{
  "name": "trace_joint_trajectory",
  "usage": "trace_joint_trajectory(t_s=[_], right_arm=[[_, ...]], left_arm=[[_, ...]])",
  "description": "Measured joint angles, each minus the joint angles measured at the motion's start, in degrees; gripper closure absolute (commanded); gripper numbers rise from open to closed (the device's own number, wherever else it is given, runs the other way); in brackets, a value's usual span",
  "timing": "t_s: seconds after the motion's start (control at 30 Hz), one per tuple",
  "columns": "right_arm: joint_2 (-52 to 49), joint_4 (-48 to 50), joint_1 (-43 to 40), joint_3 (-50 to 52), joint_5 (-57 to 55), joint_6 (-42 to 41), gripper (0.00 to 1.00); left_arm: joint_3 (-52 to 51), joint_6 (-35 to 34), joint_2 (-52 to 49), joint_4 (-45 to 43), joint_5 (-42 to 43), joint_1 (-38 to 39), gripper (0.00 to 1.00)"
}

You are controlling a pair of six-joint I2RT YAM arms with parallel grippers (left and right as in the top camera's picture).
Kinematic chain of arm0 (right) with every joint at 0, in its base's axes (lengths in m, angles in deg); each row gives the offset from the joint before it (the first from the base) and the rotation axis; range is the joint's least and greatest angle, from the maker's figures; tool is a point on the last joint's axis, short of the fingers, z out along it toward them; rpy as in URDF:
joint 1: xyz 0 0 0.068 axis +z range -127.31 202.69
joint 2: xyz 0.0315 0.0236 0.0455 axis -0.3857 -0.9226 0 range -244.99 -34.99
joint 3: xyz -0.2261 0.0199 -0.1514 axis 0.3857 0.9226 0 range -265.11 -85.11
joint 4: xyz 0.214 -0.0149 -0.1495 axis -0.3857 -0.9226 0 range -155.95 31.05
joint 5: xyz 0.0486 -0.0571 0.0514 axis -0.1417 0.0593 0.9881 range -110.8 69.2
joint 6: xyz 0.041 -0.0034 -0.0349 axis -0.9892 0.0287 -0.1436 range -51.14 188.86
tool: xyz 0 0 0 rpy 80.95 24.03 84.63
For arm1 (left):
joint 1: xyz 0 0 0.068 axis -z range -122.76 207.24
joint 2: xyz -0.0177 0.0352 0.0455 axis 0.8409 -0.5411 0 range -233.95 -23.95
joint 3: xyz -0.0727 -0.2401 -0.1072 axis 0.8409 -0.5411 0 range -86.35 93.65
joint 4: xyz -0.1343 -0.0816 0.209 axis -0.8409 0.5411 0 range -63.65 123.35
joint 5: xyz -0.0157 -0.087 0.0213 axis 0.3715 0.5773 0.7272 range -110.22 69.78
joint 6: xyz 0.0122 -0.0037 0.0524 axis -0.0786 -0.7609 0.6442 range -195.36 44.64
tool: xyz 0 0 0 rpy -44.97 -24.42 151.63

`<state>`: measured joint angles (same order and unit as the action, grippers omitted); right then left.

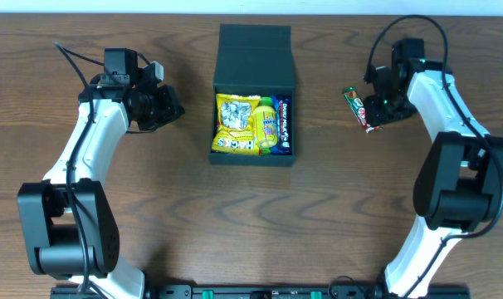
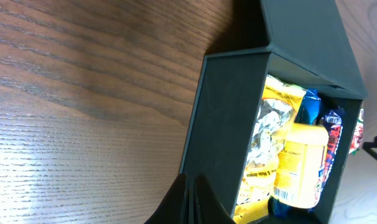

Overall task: Pack container
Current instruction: 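Grasp the green Milo KitKat bar with the right gripper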

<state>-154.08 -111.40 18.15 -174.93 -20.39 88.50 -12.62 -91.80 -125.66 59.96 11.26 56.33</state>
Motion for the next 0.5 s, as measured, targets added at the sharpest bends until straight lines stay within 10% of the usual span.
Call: trace_joint_trajectory(t_s=[0.5], right_arm=[[0.00,5.95,0.92,5.68,1.84,0.52,0.55]], left_arm=[[0.00,0.00,0.00,0.00,0.00,0.00,0.94]])
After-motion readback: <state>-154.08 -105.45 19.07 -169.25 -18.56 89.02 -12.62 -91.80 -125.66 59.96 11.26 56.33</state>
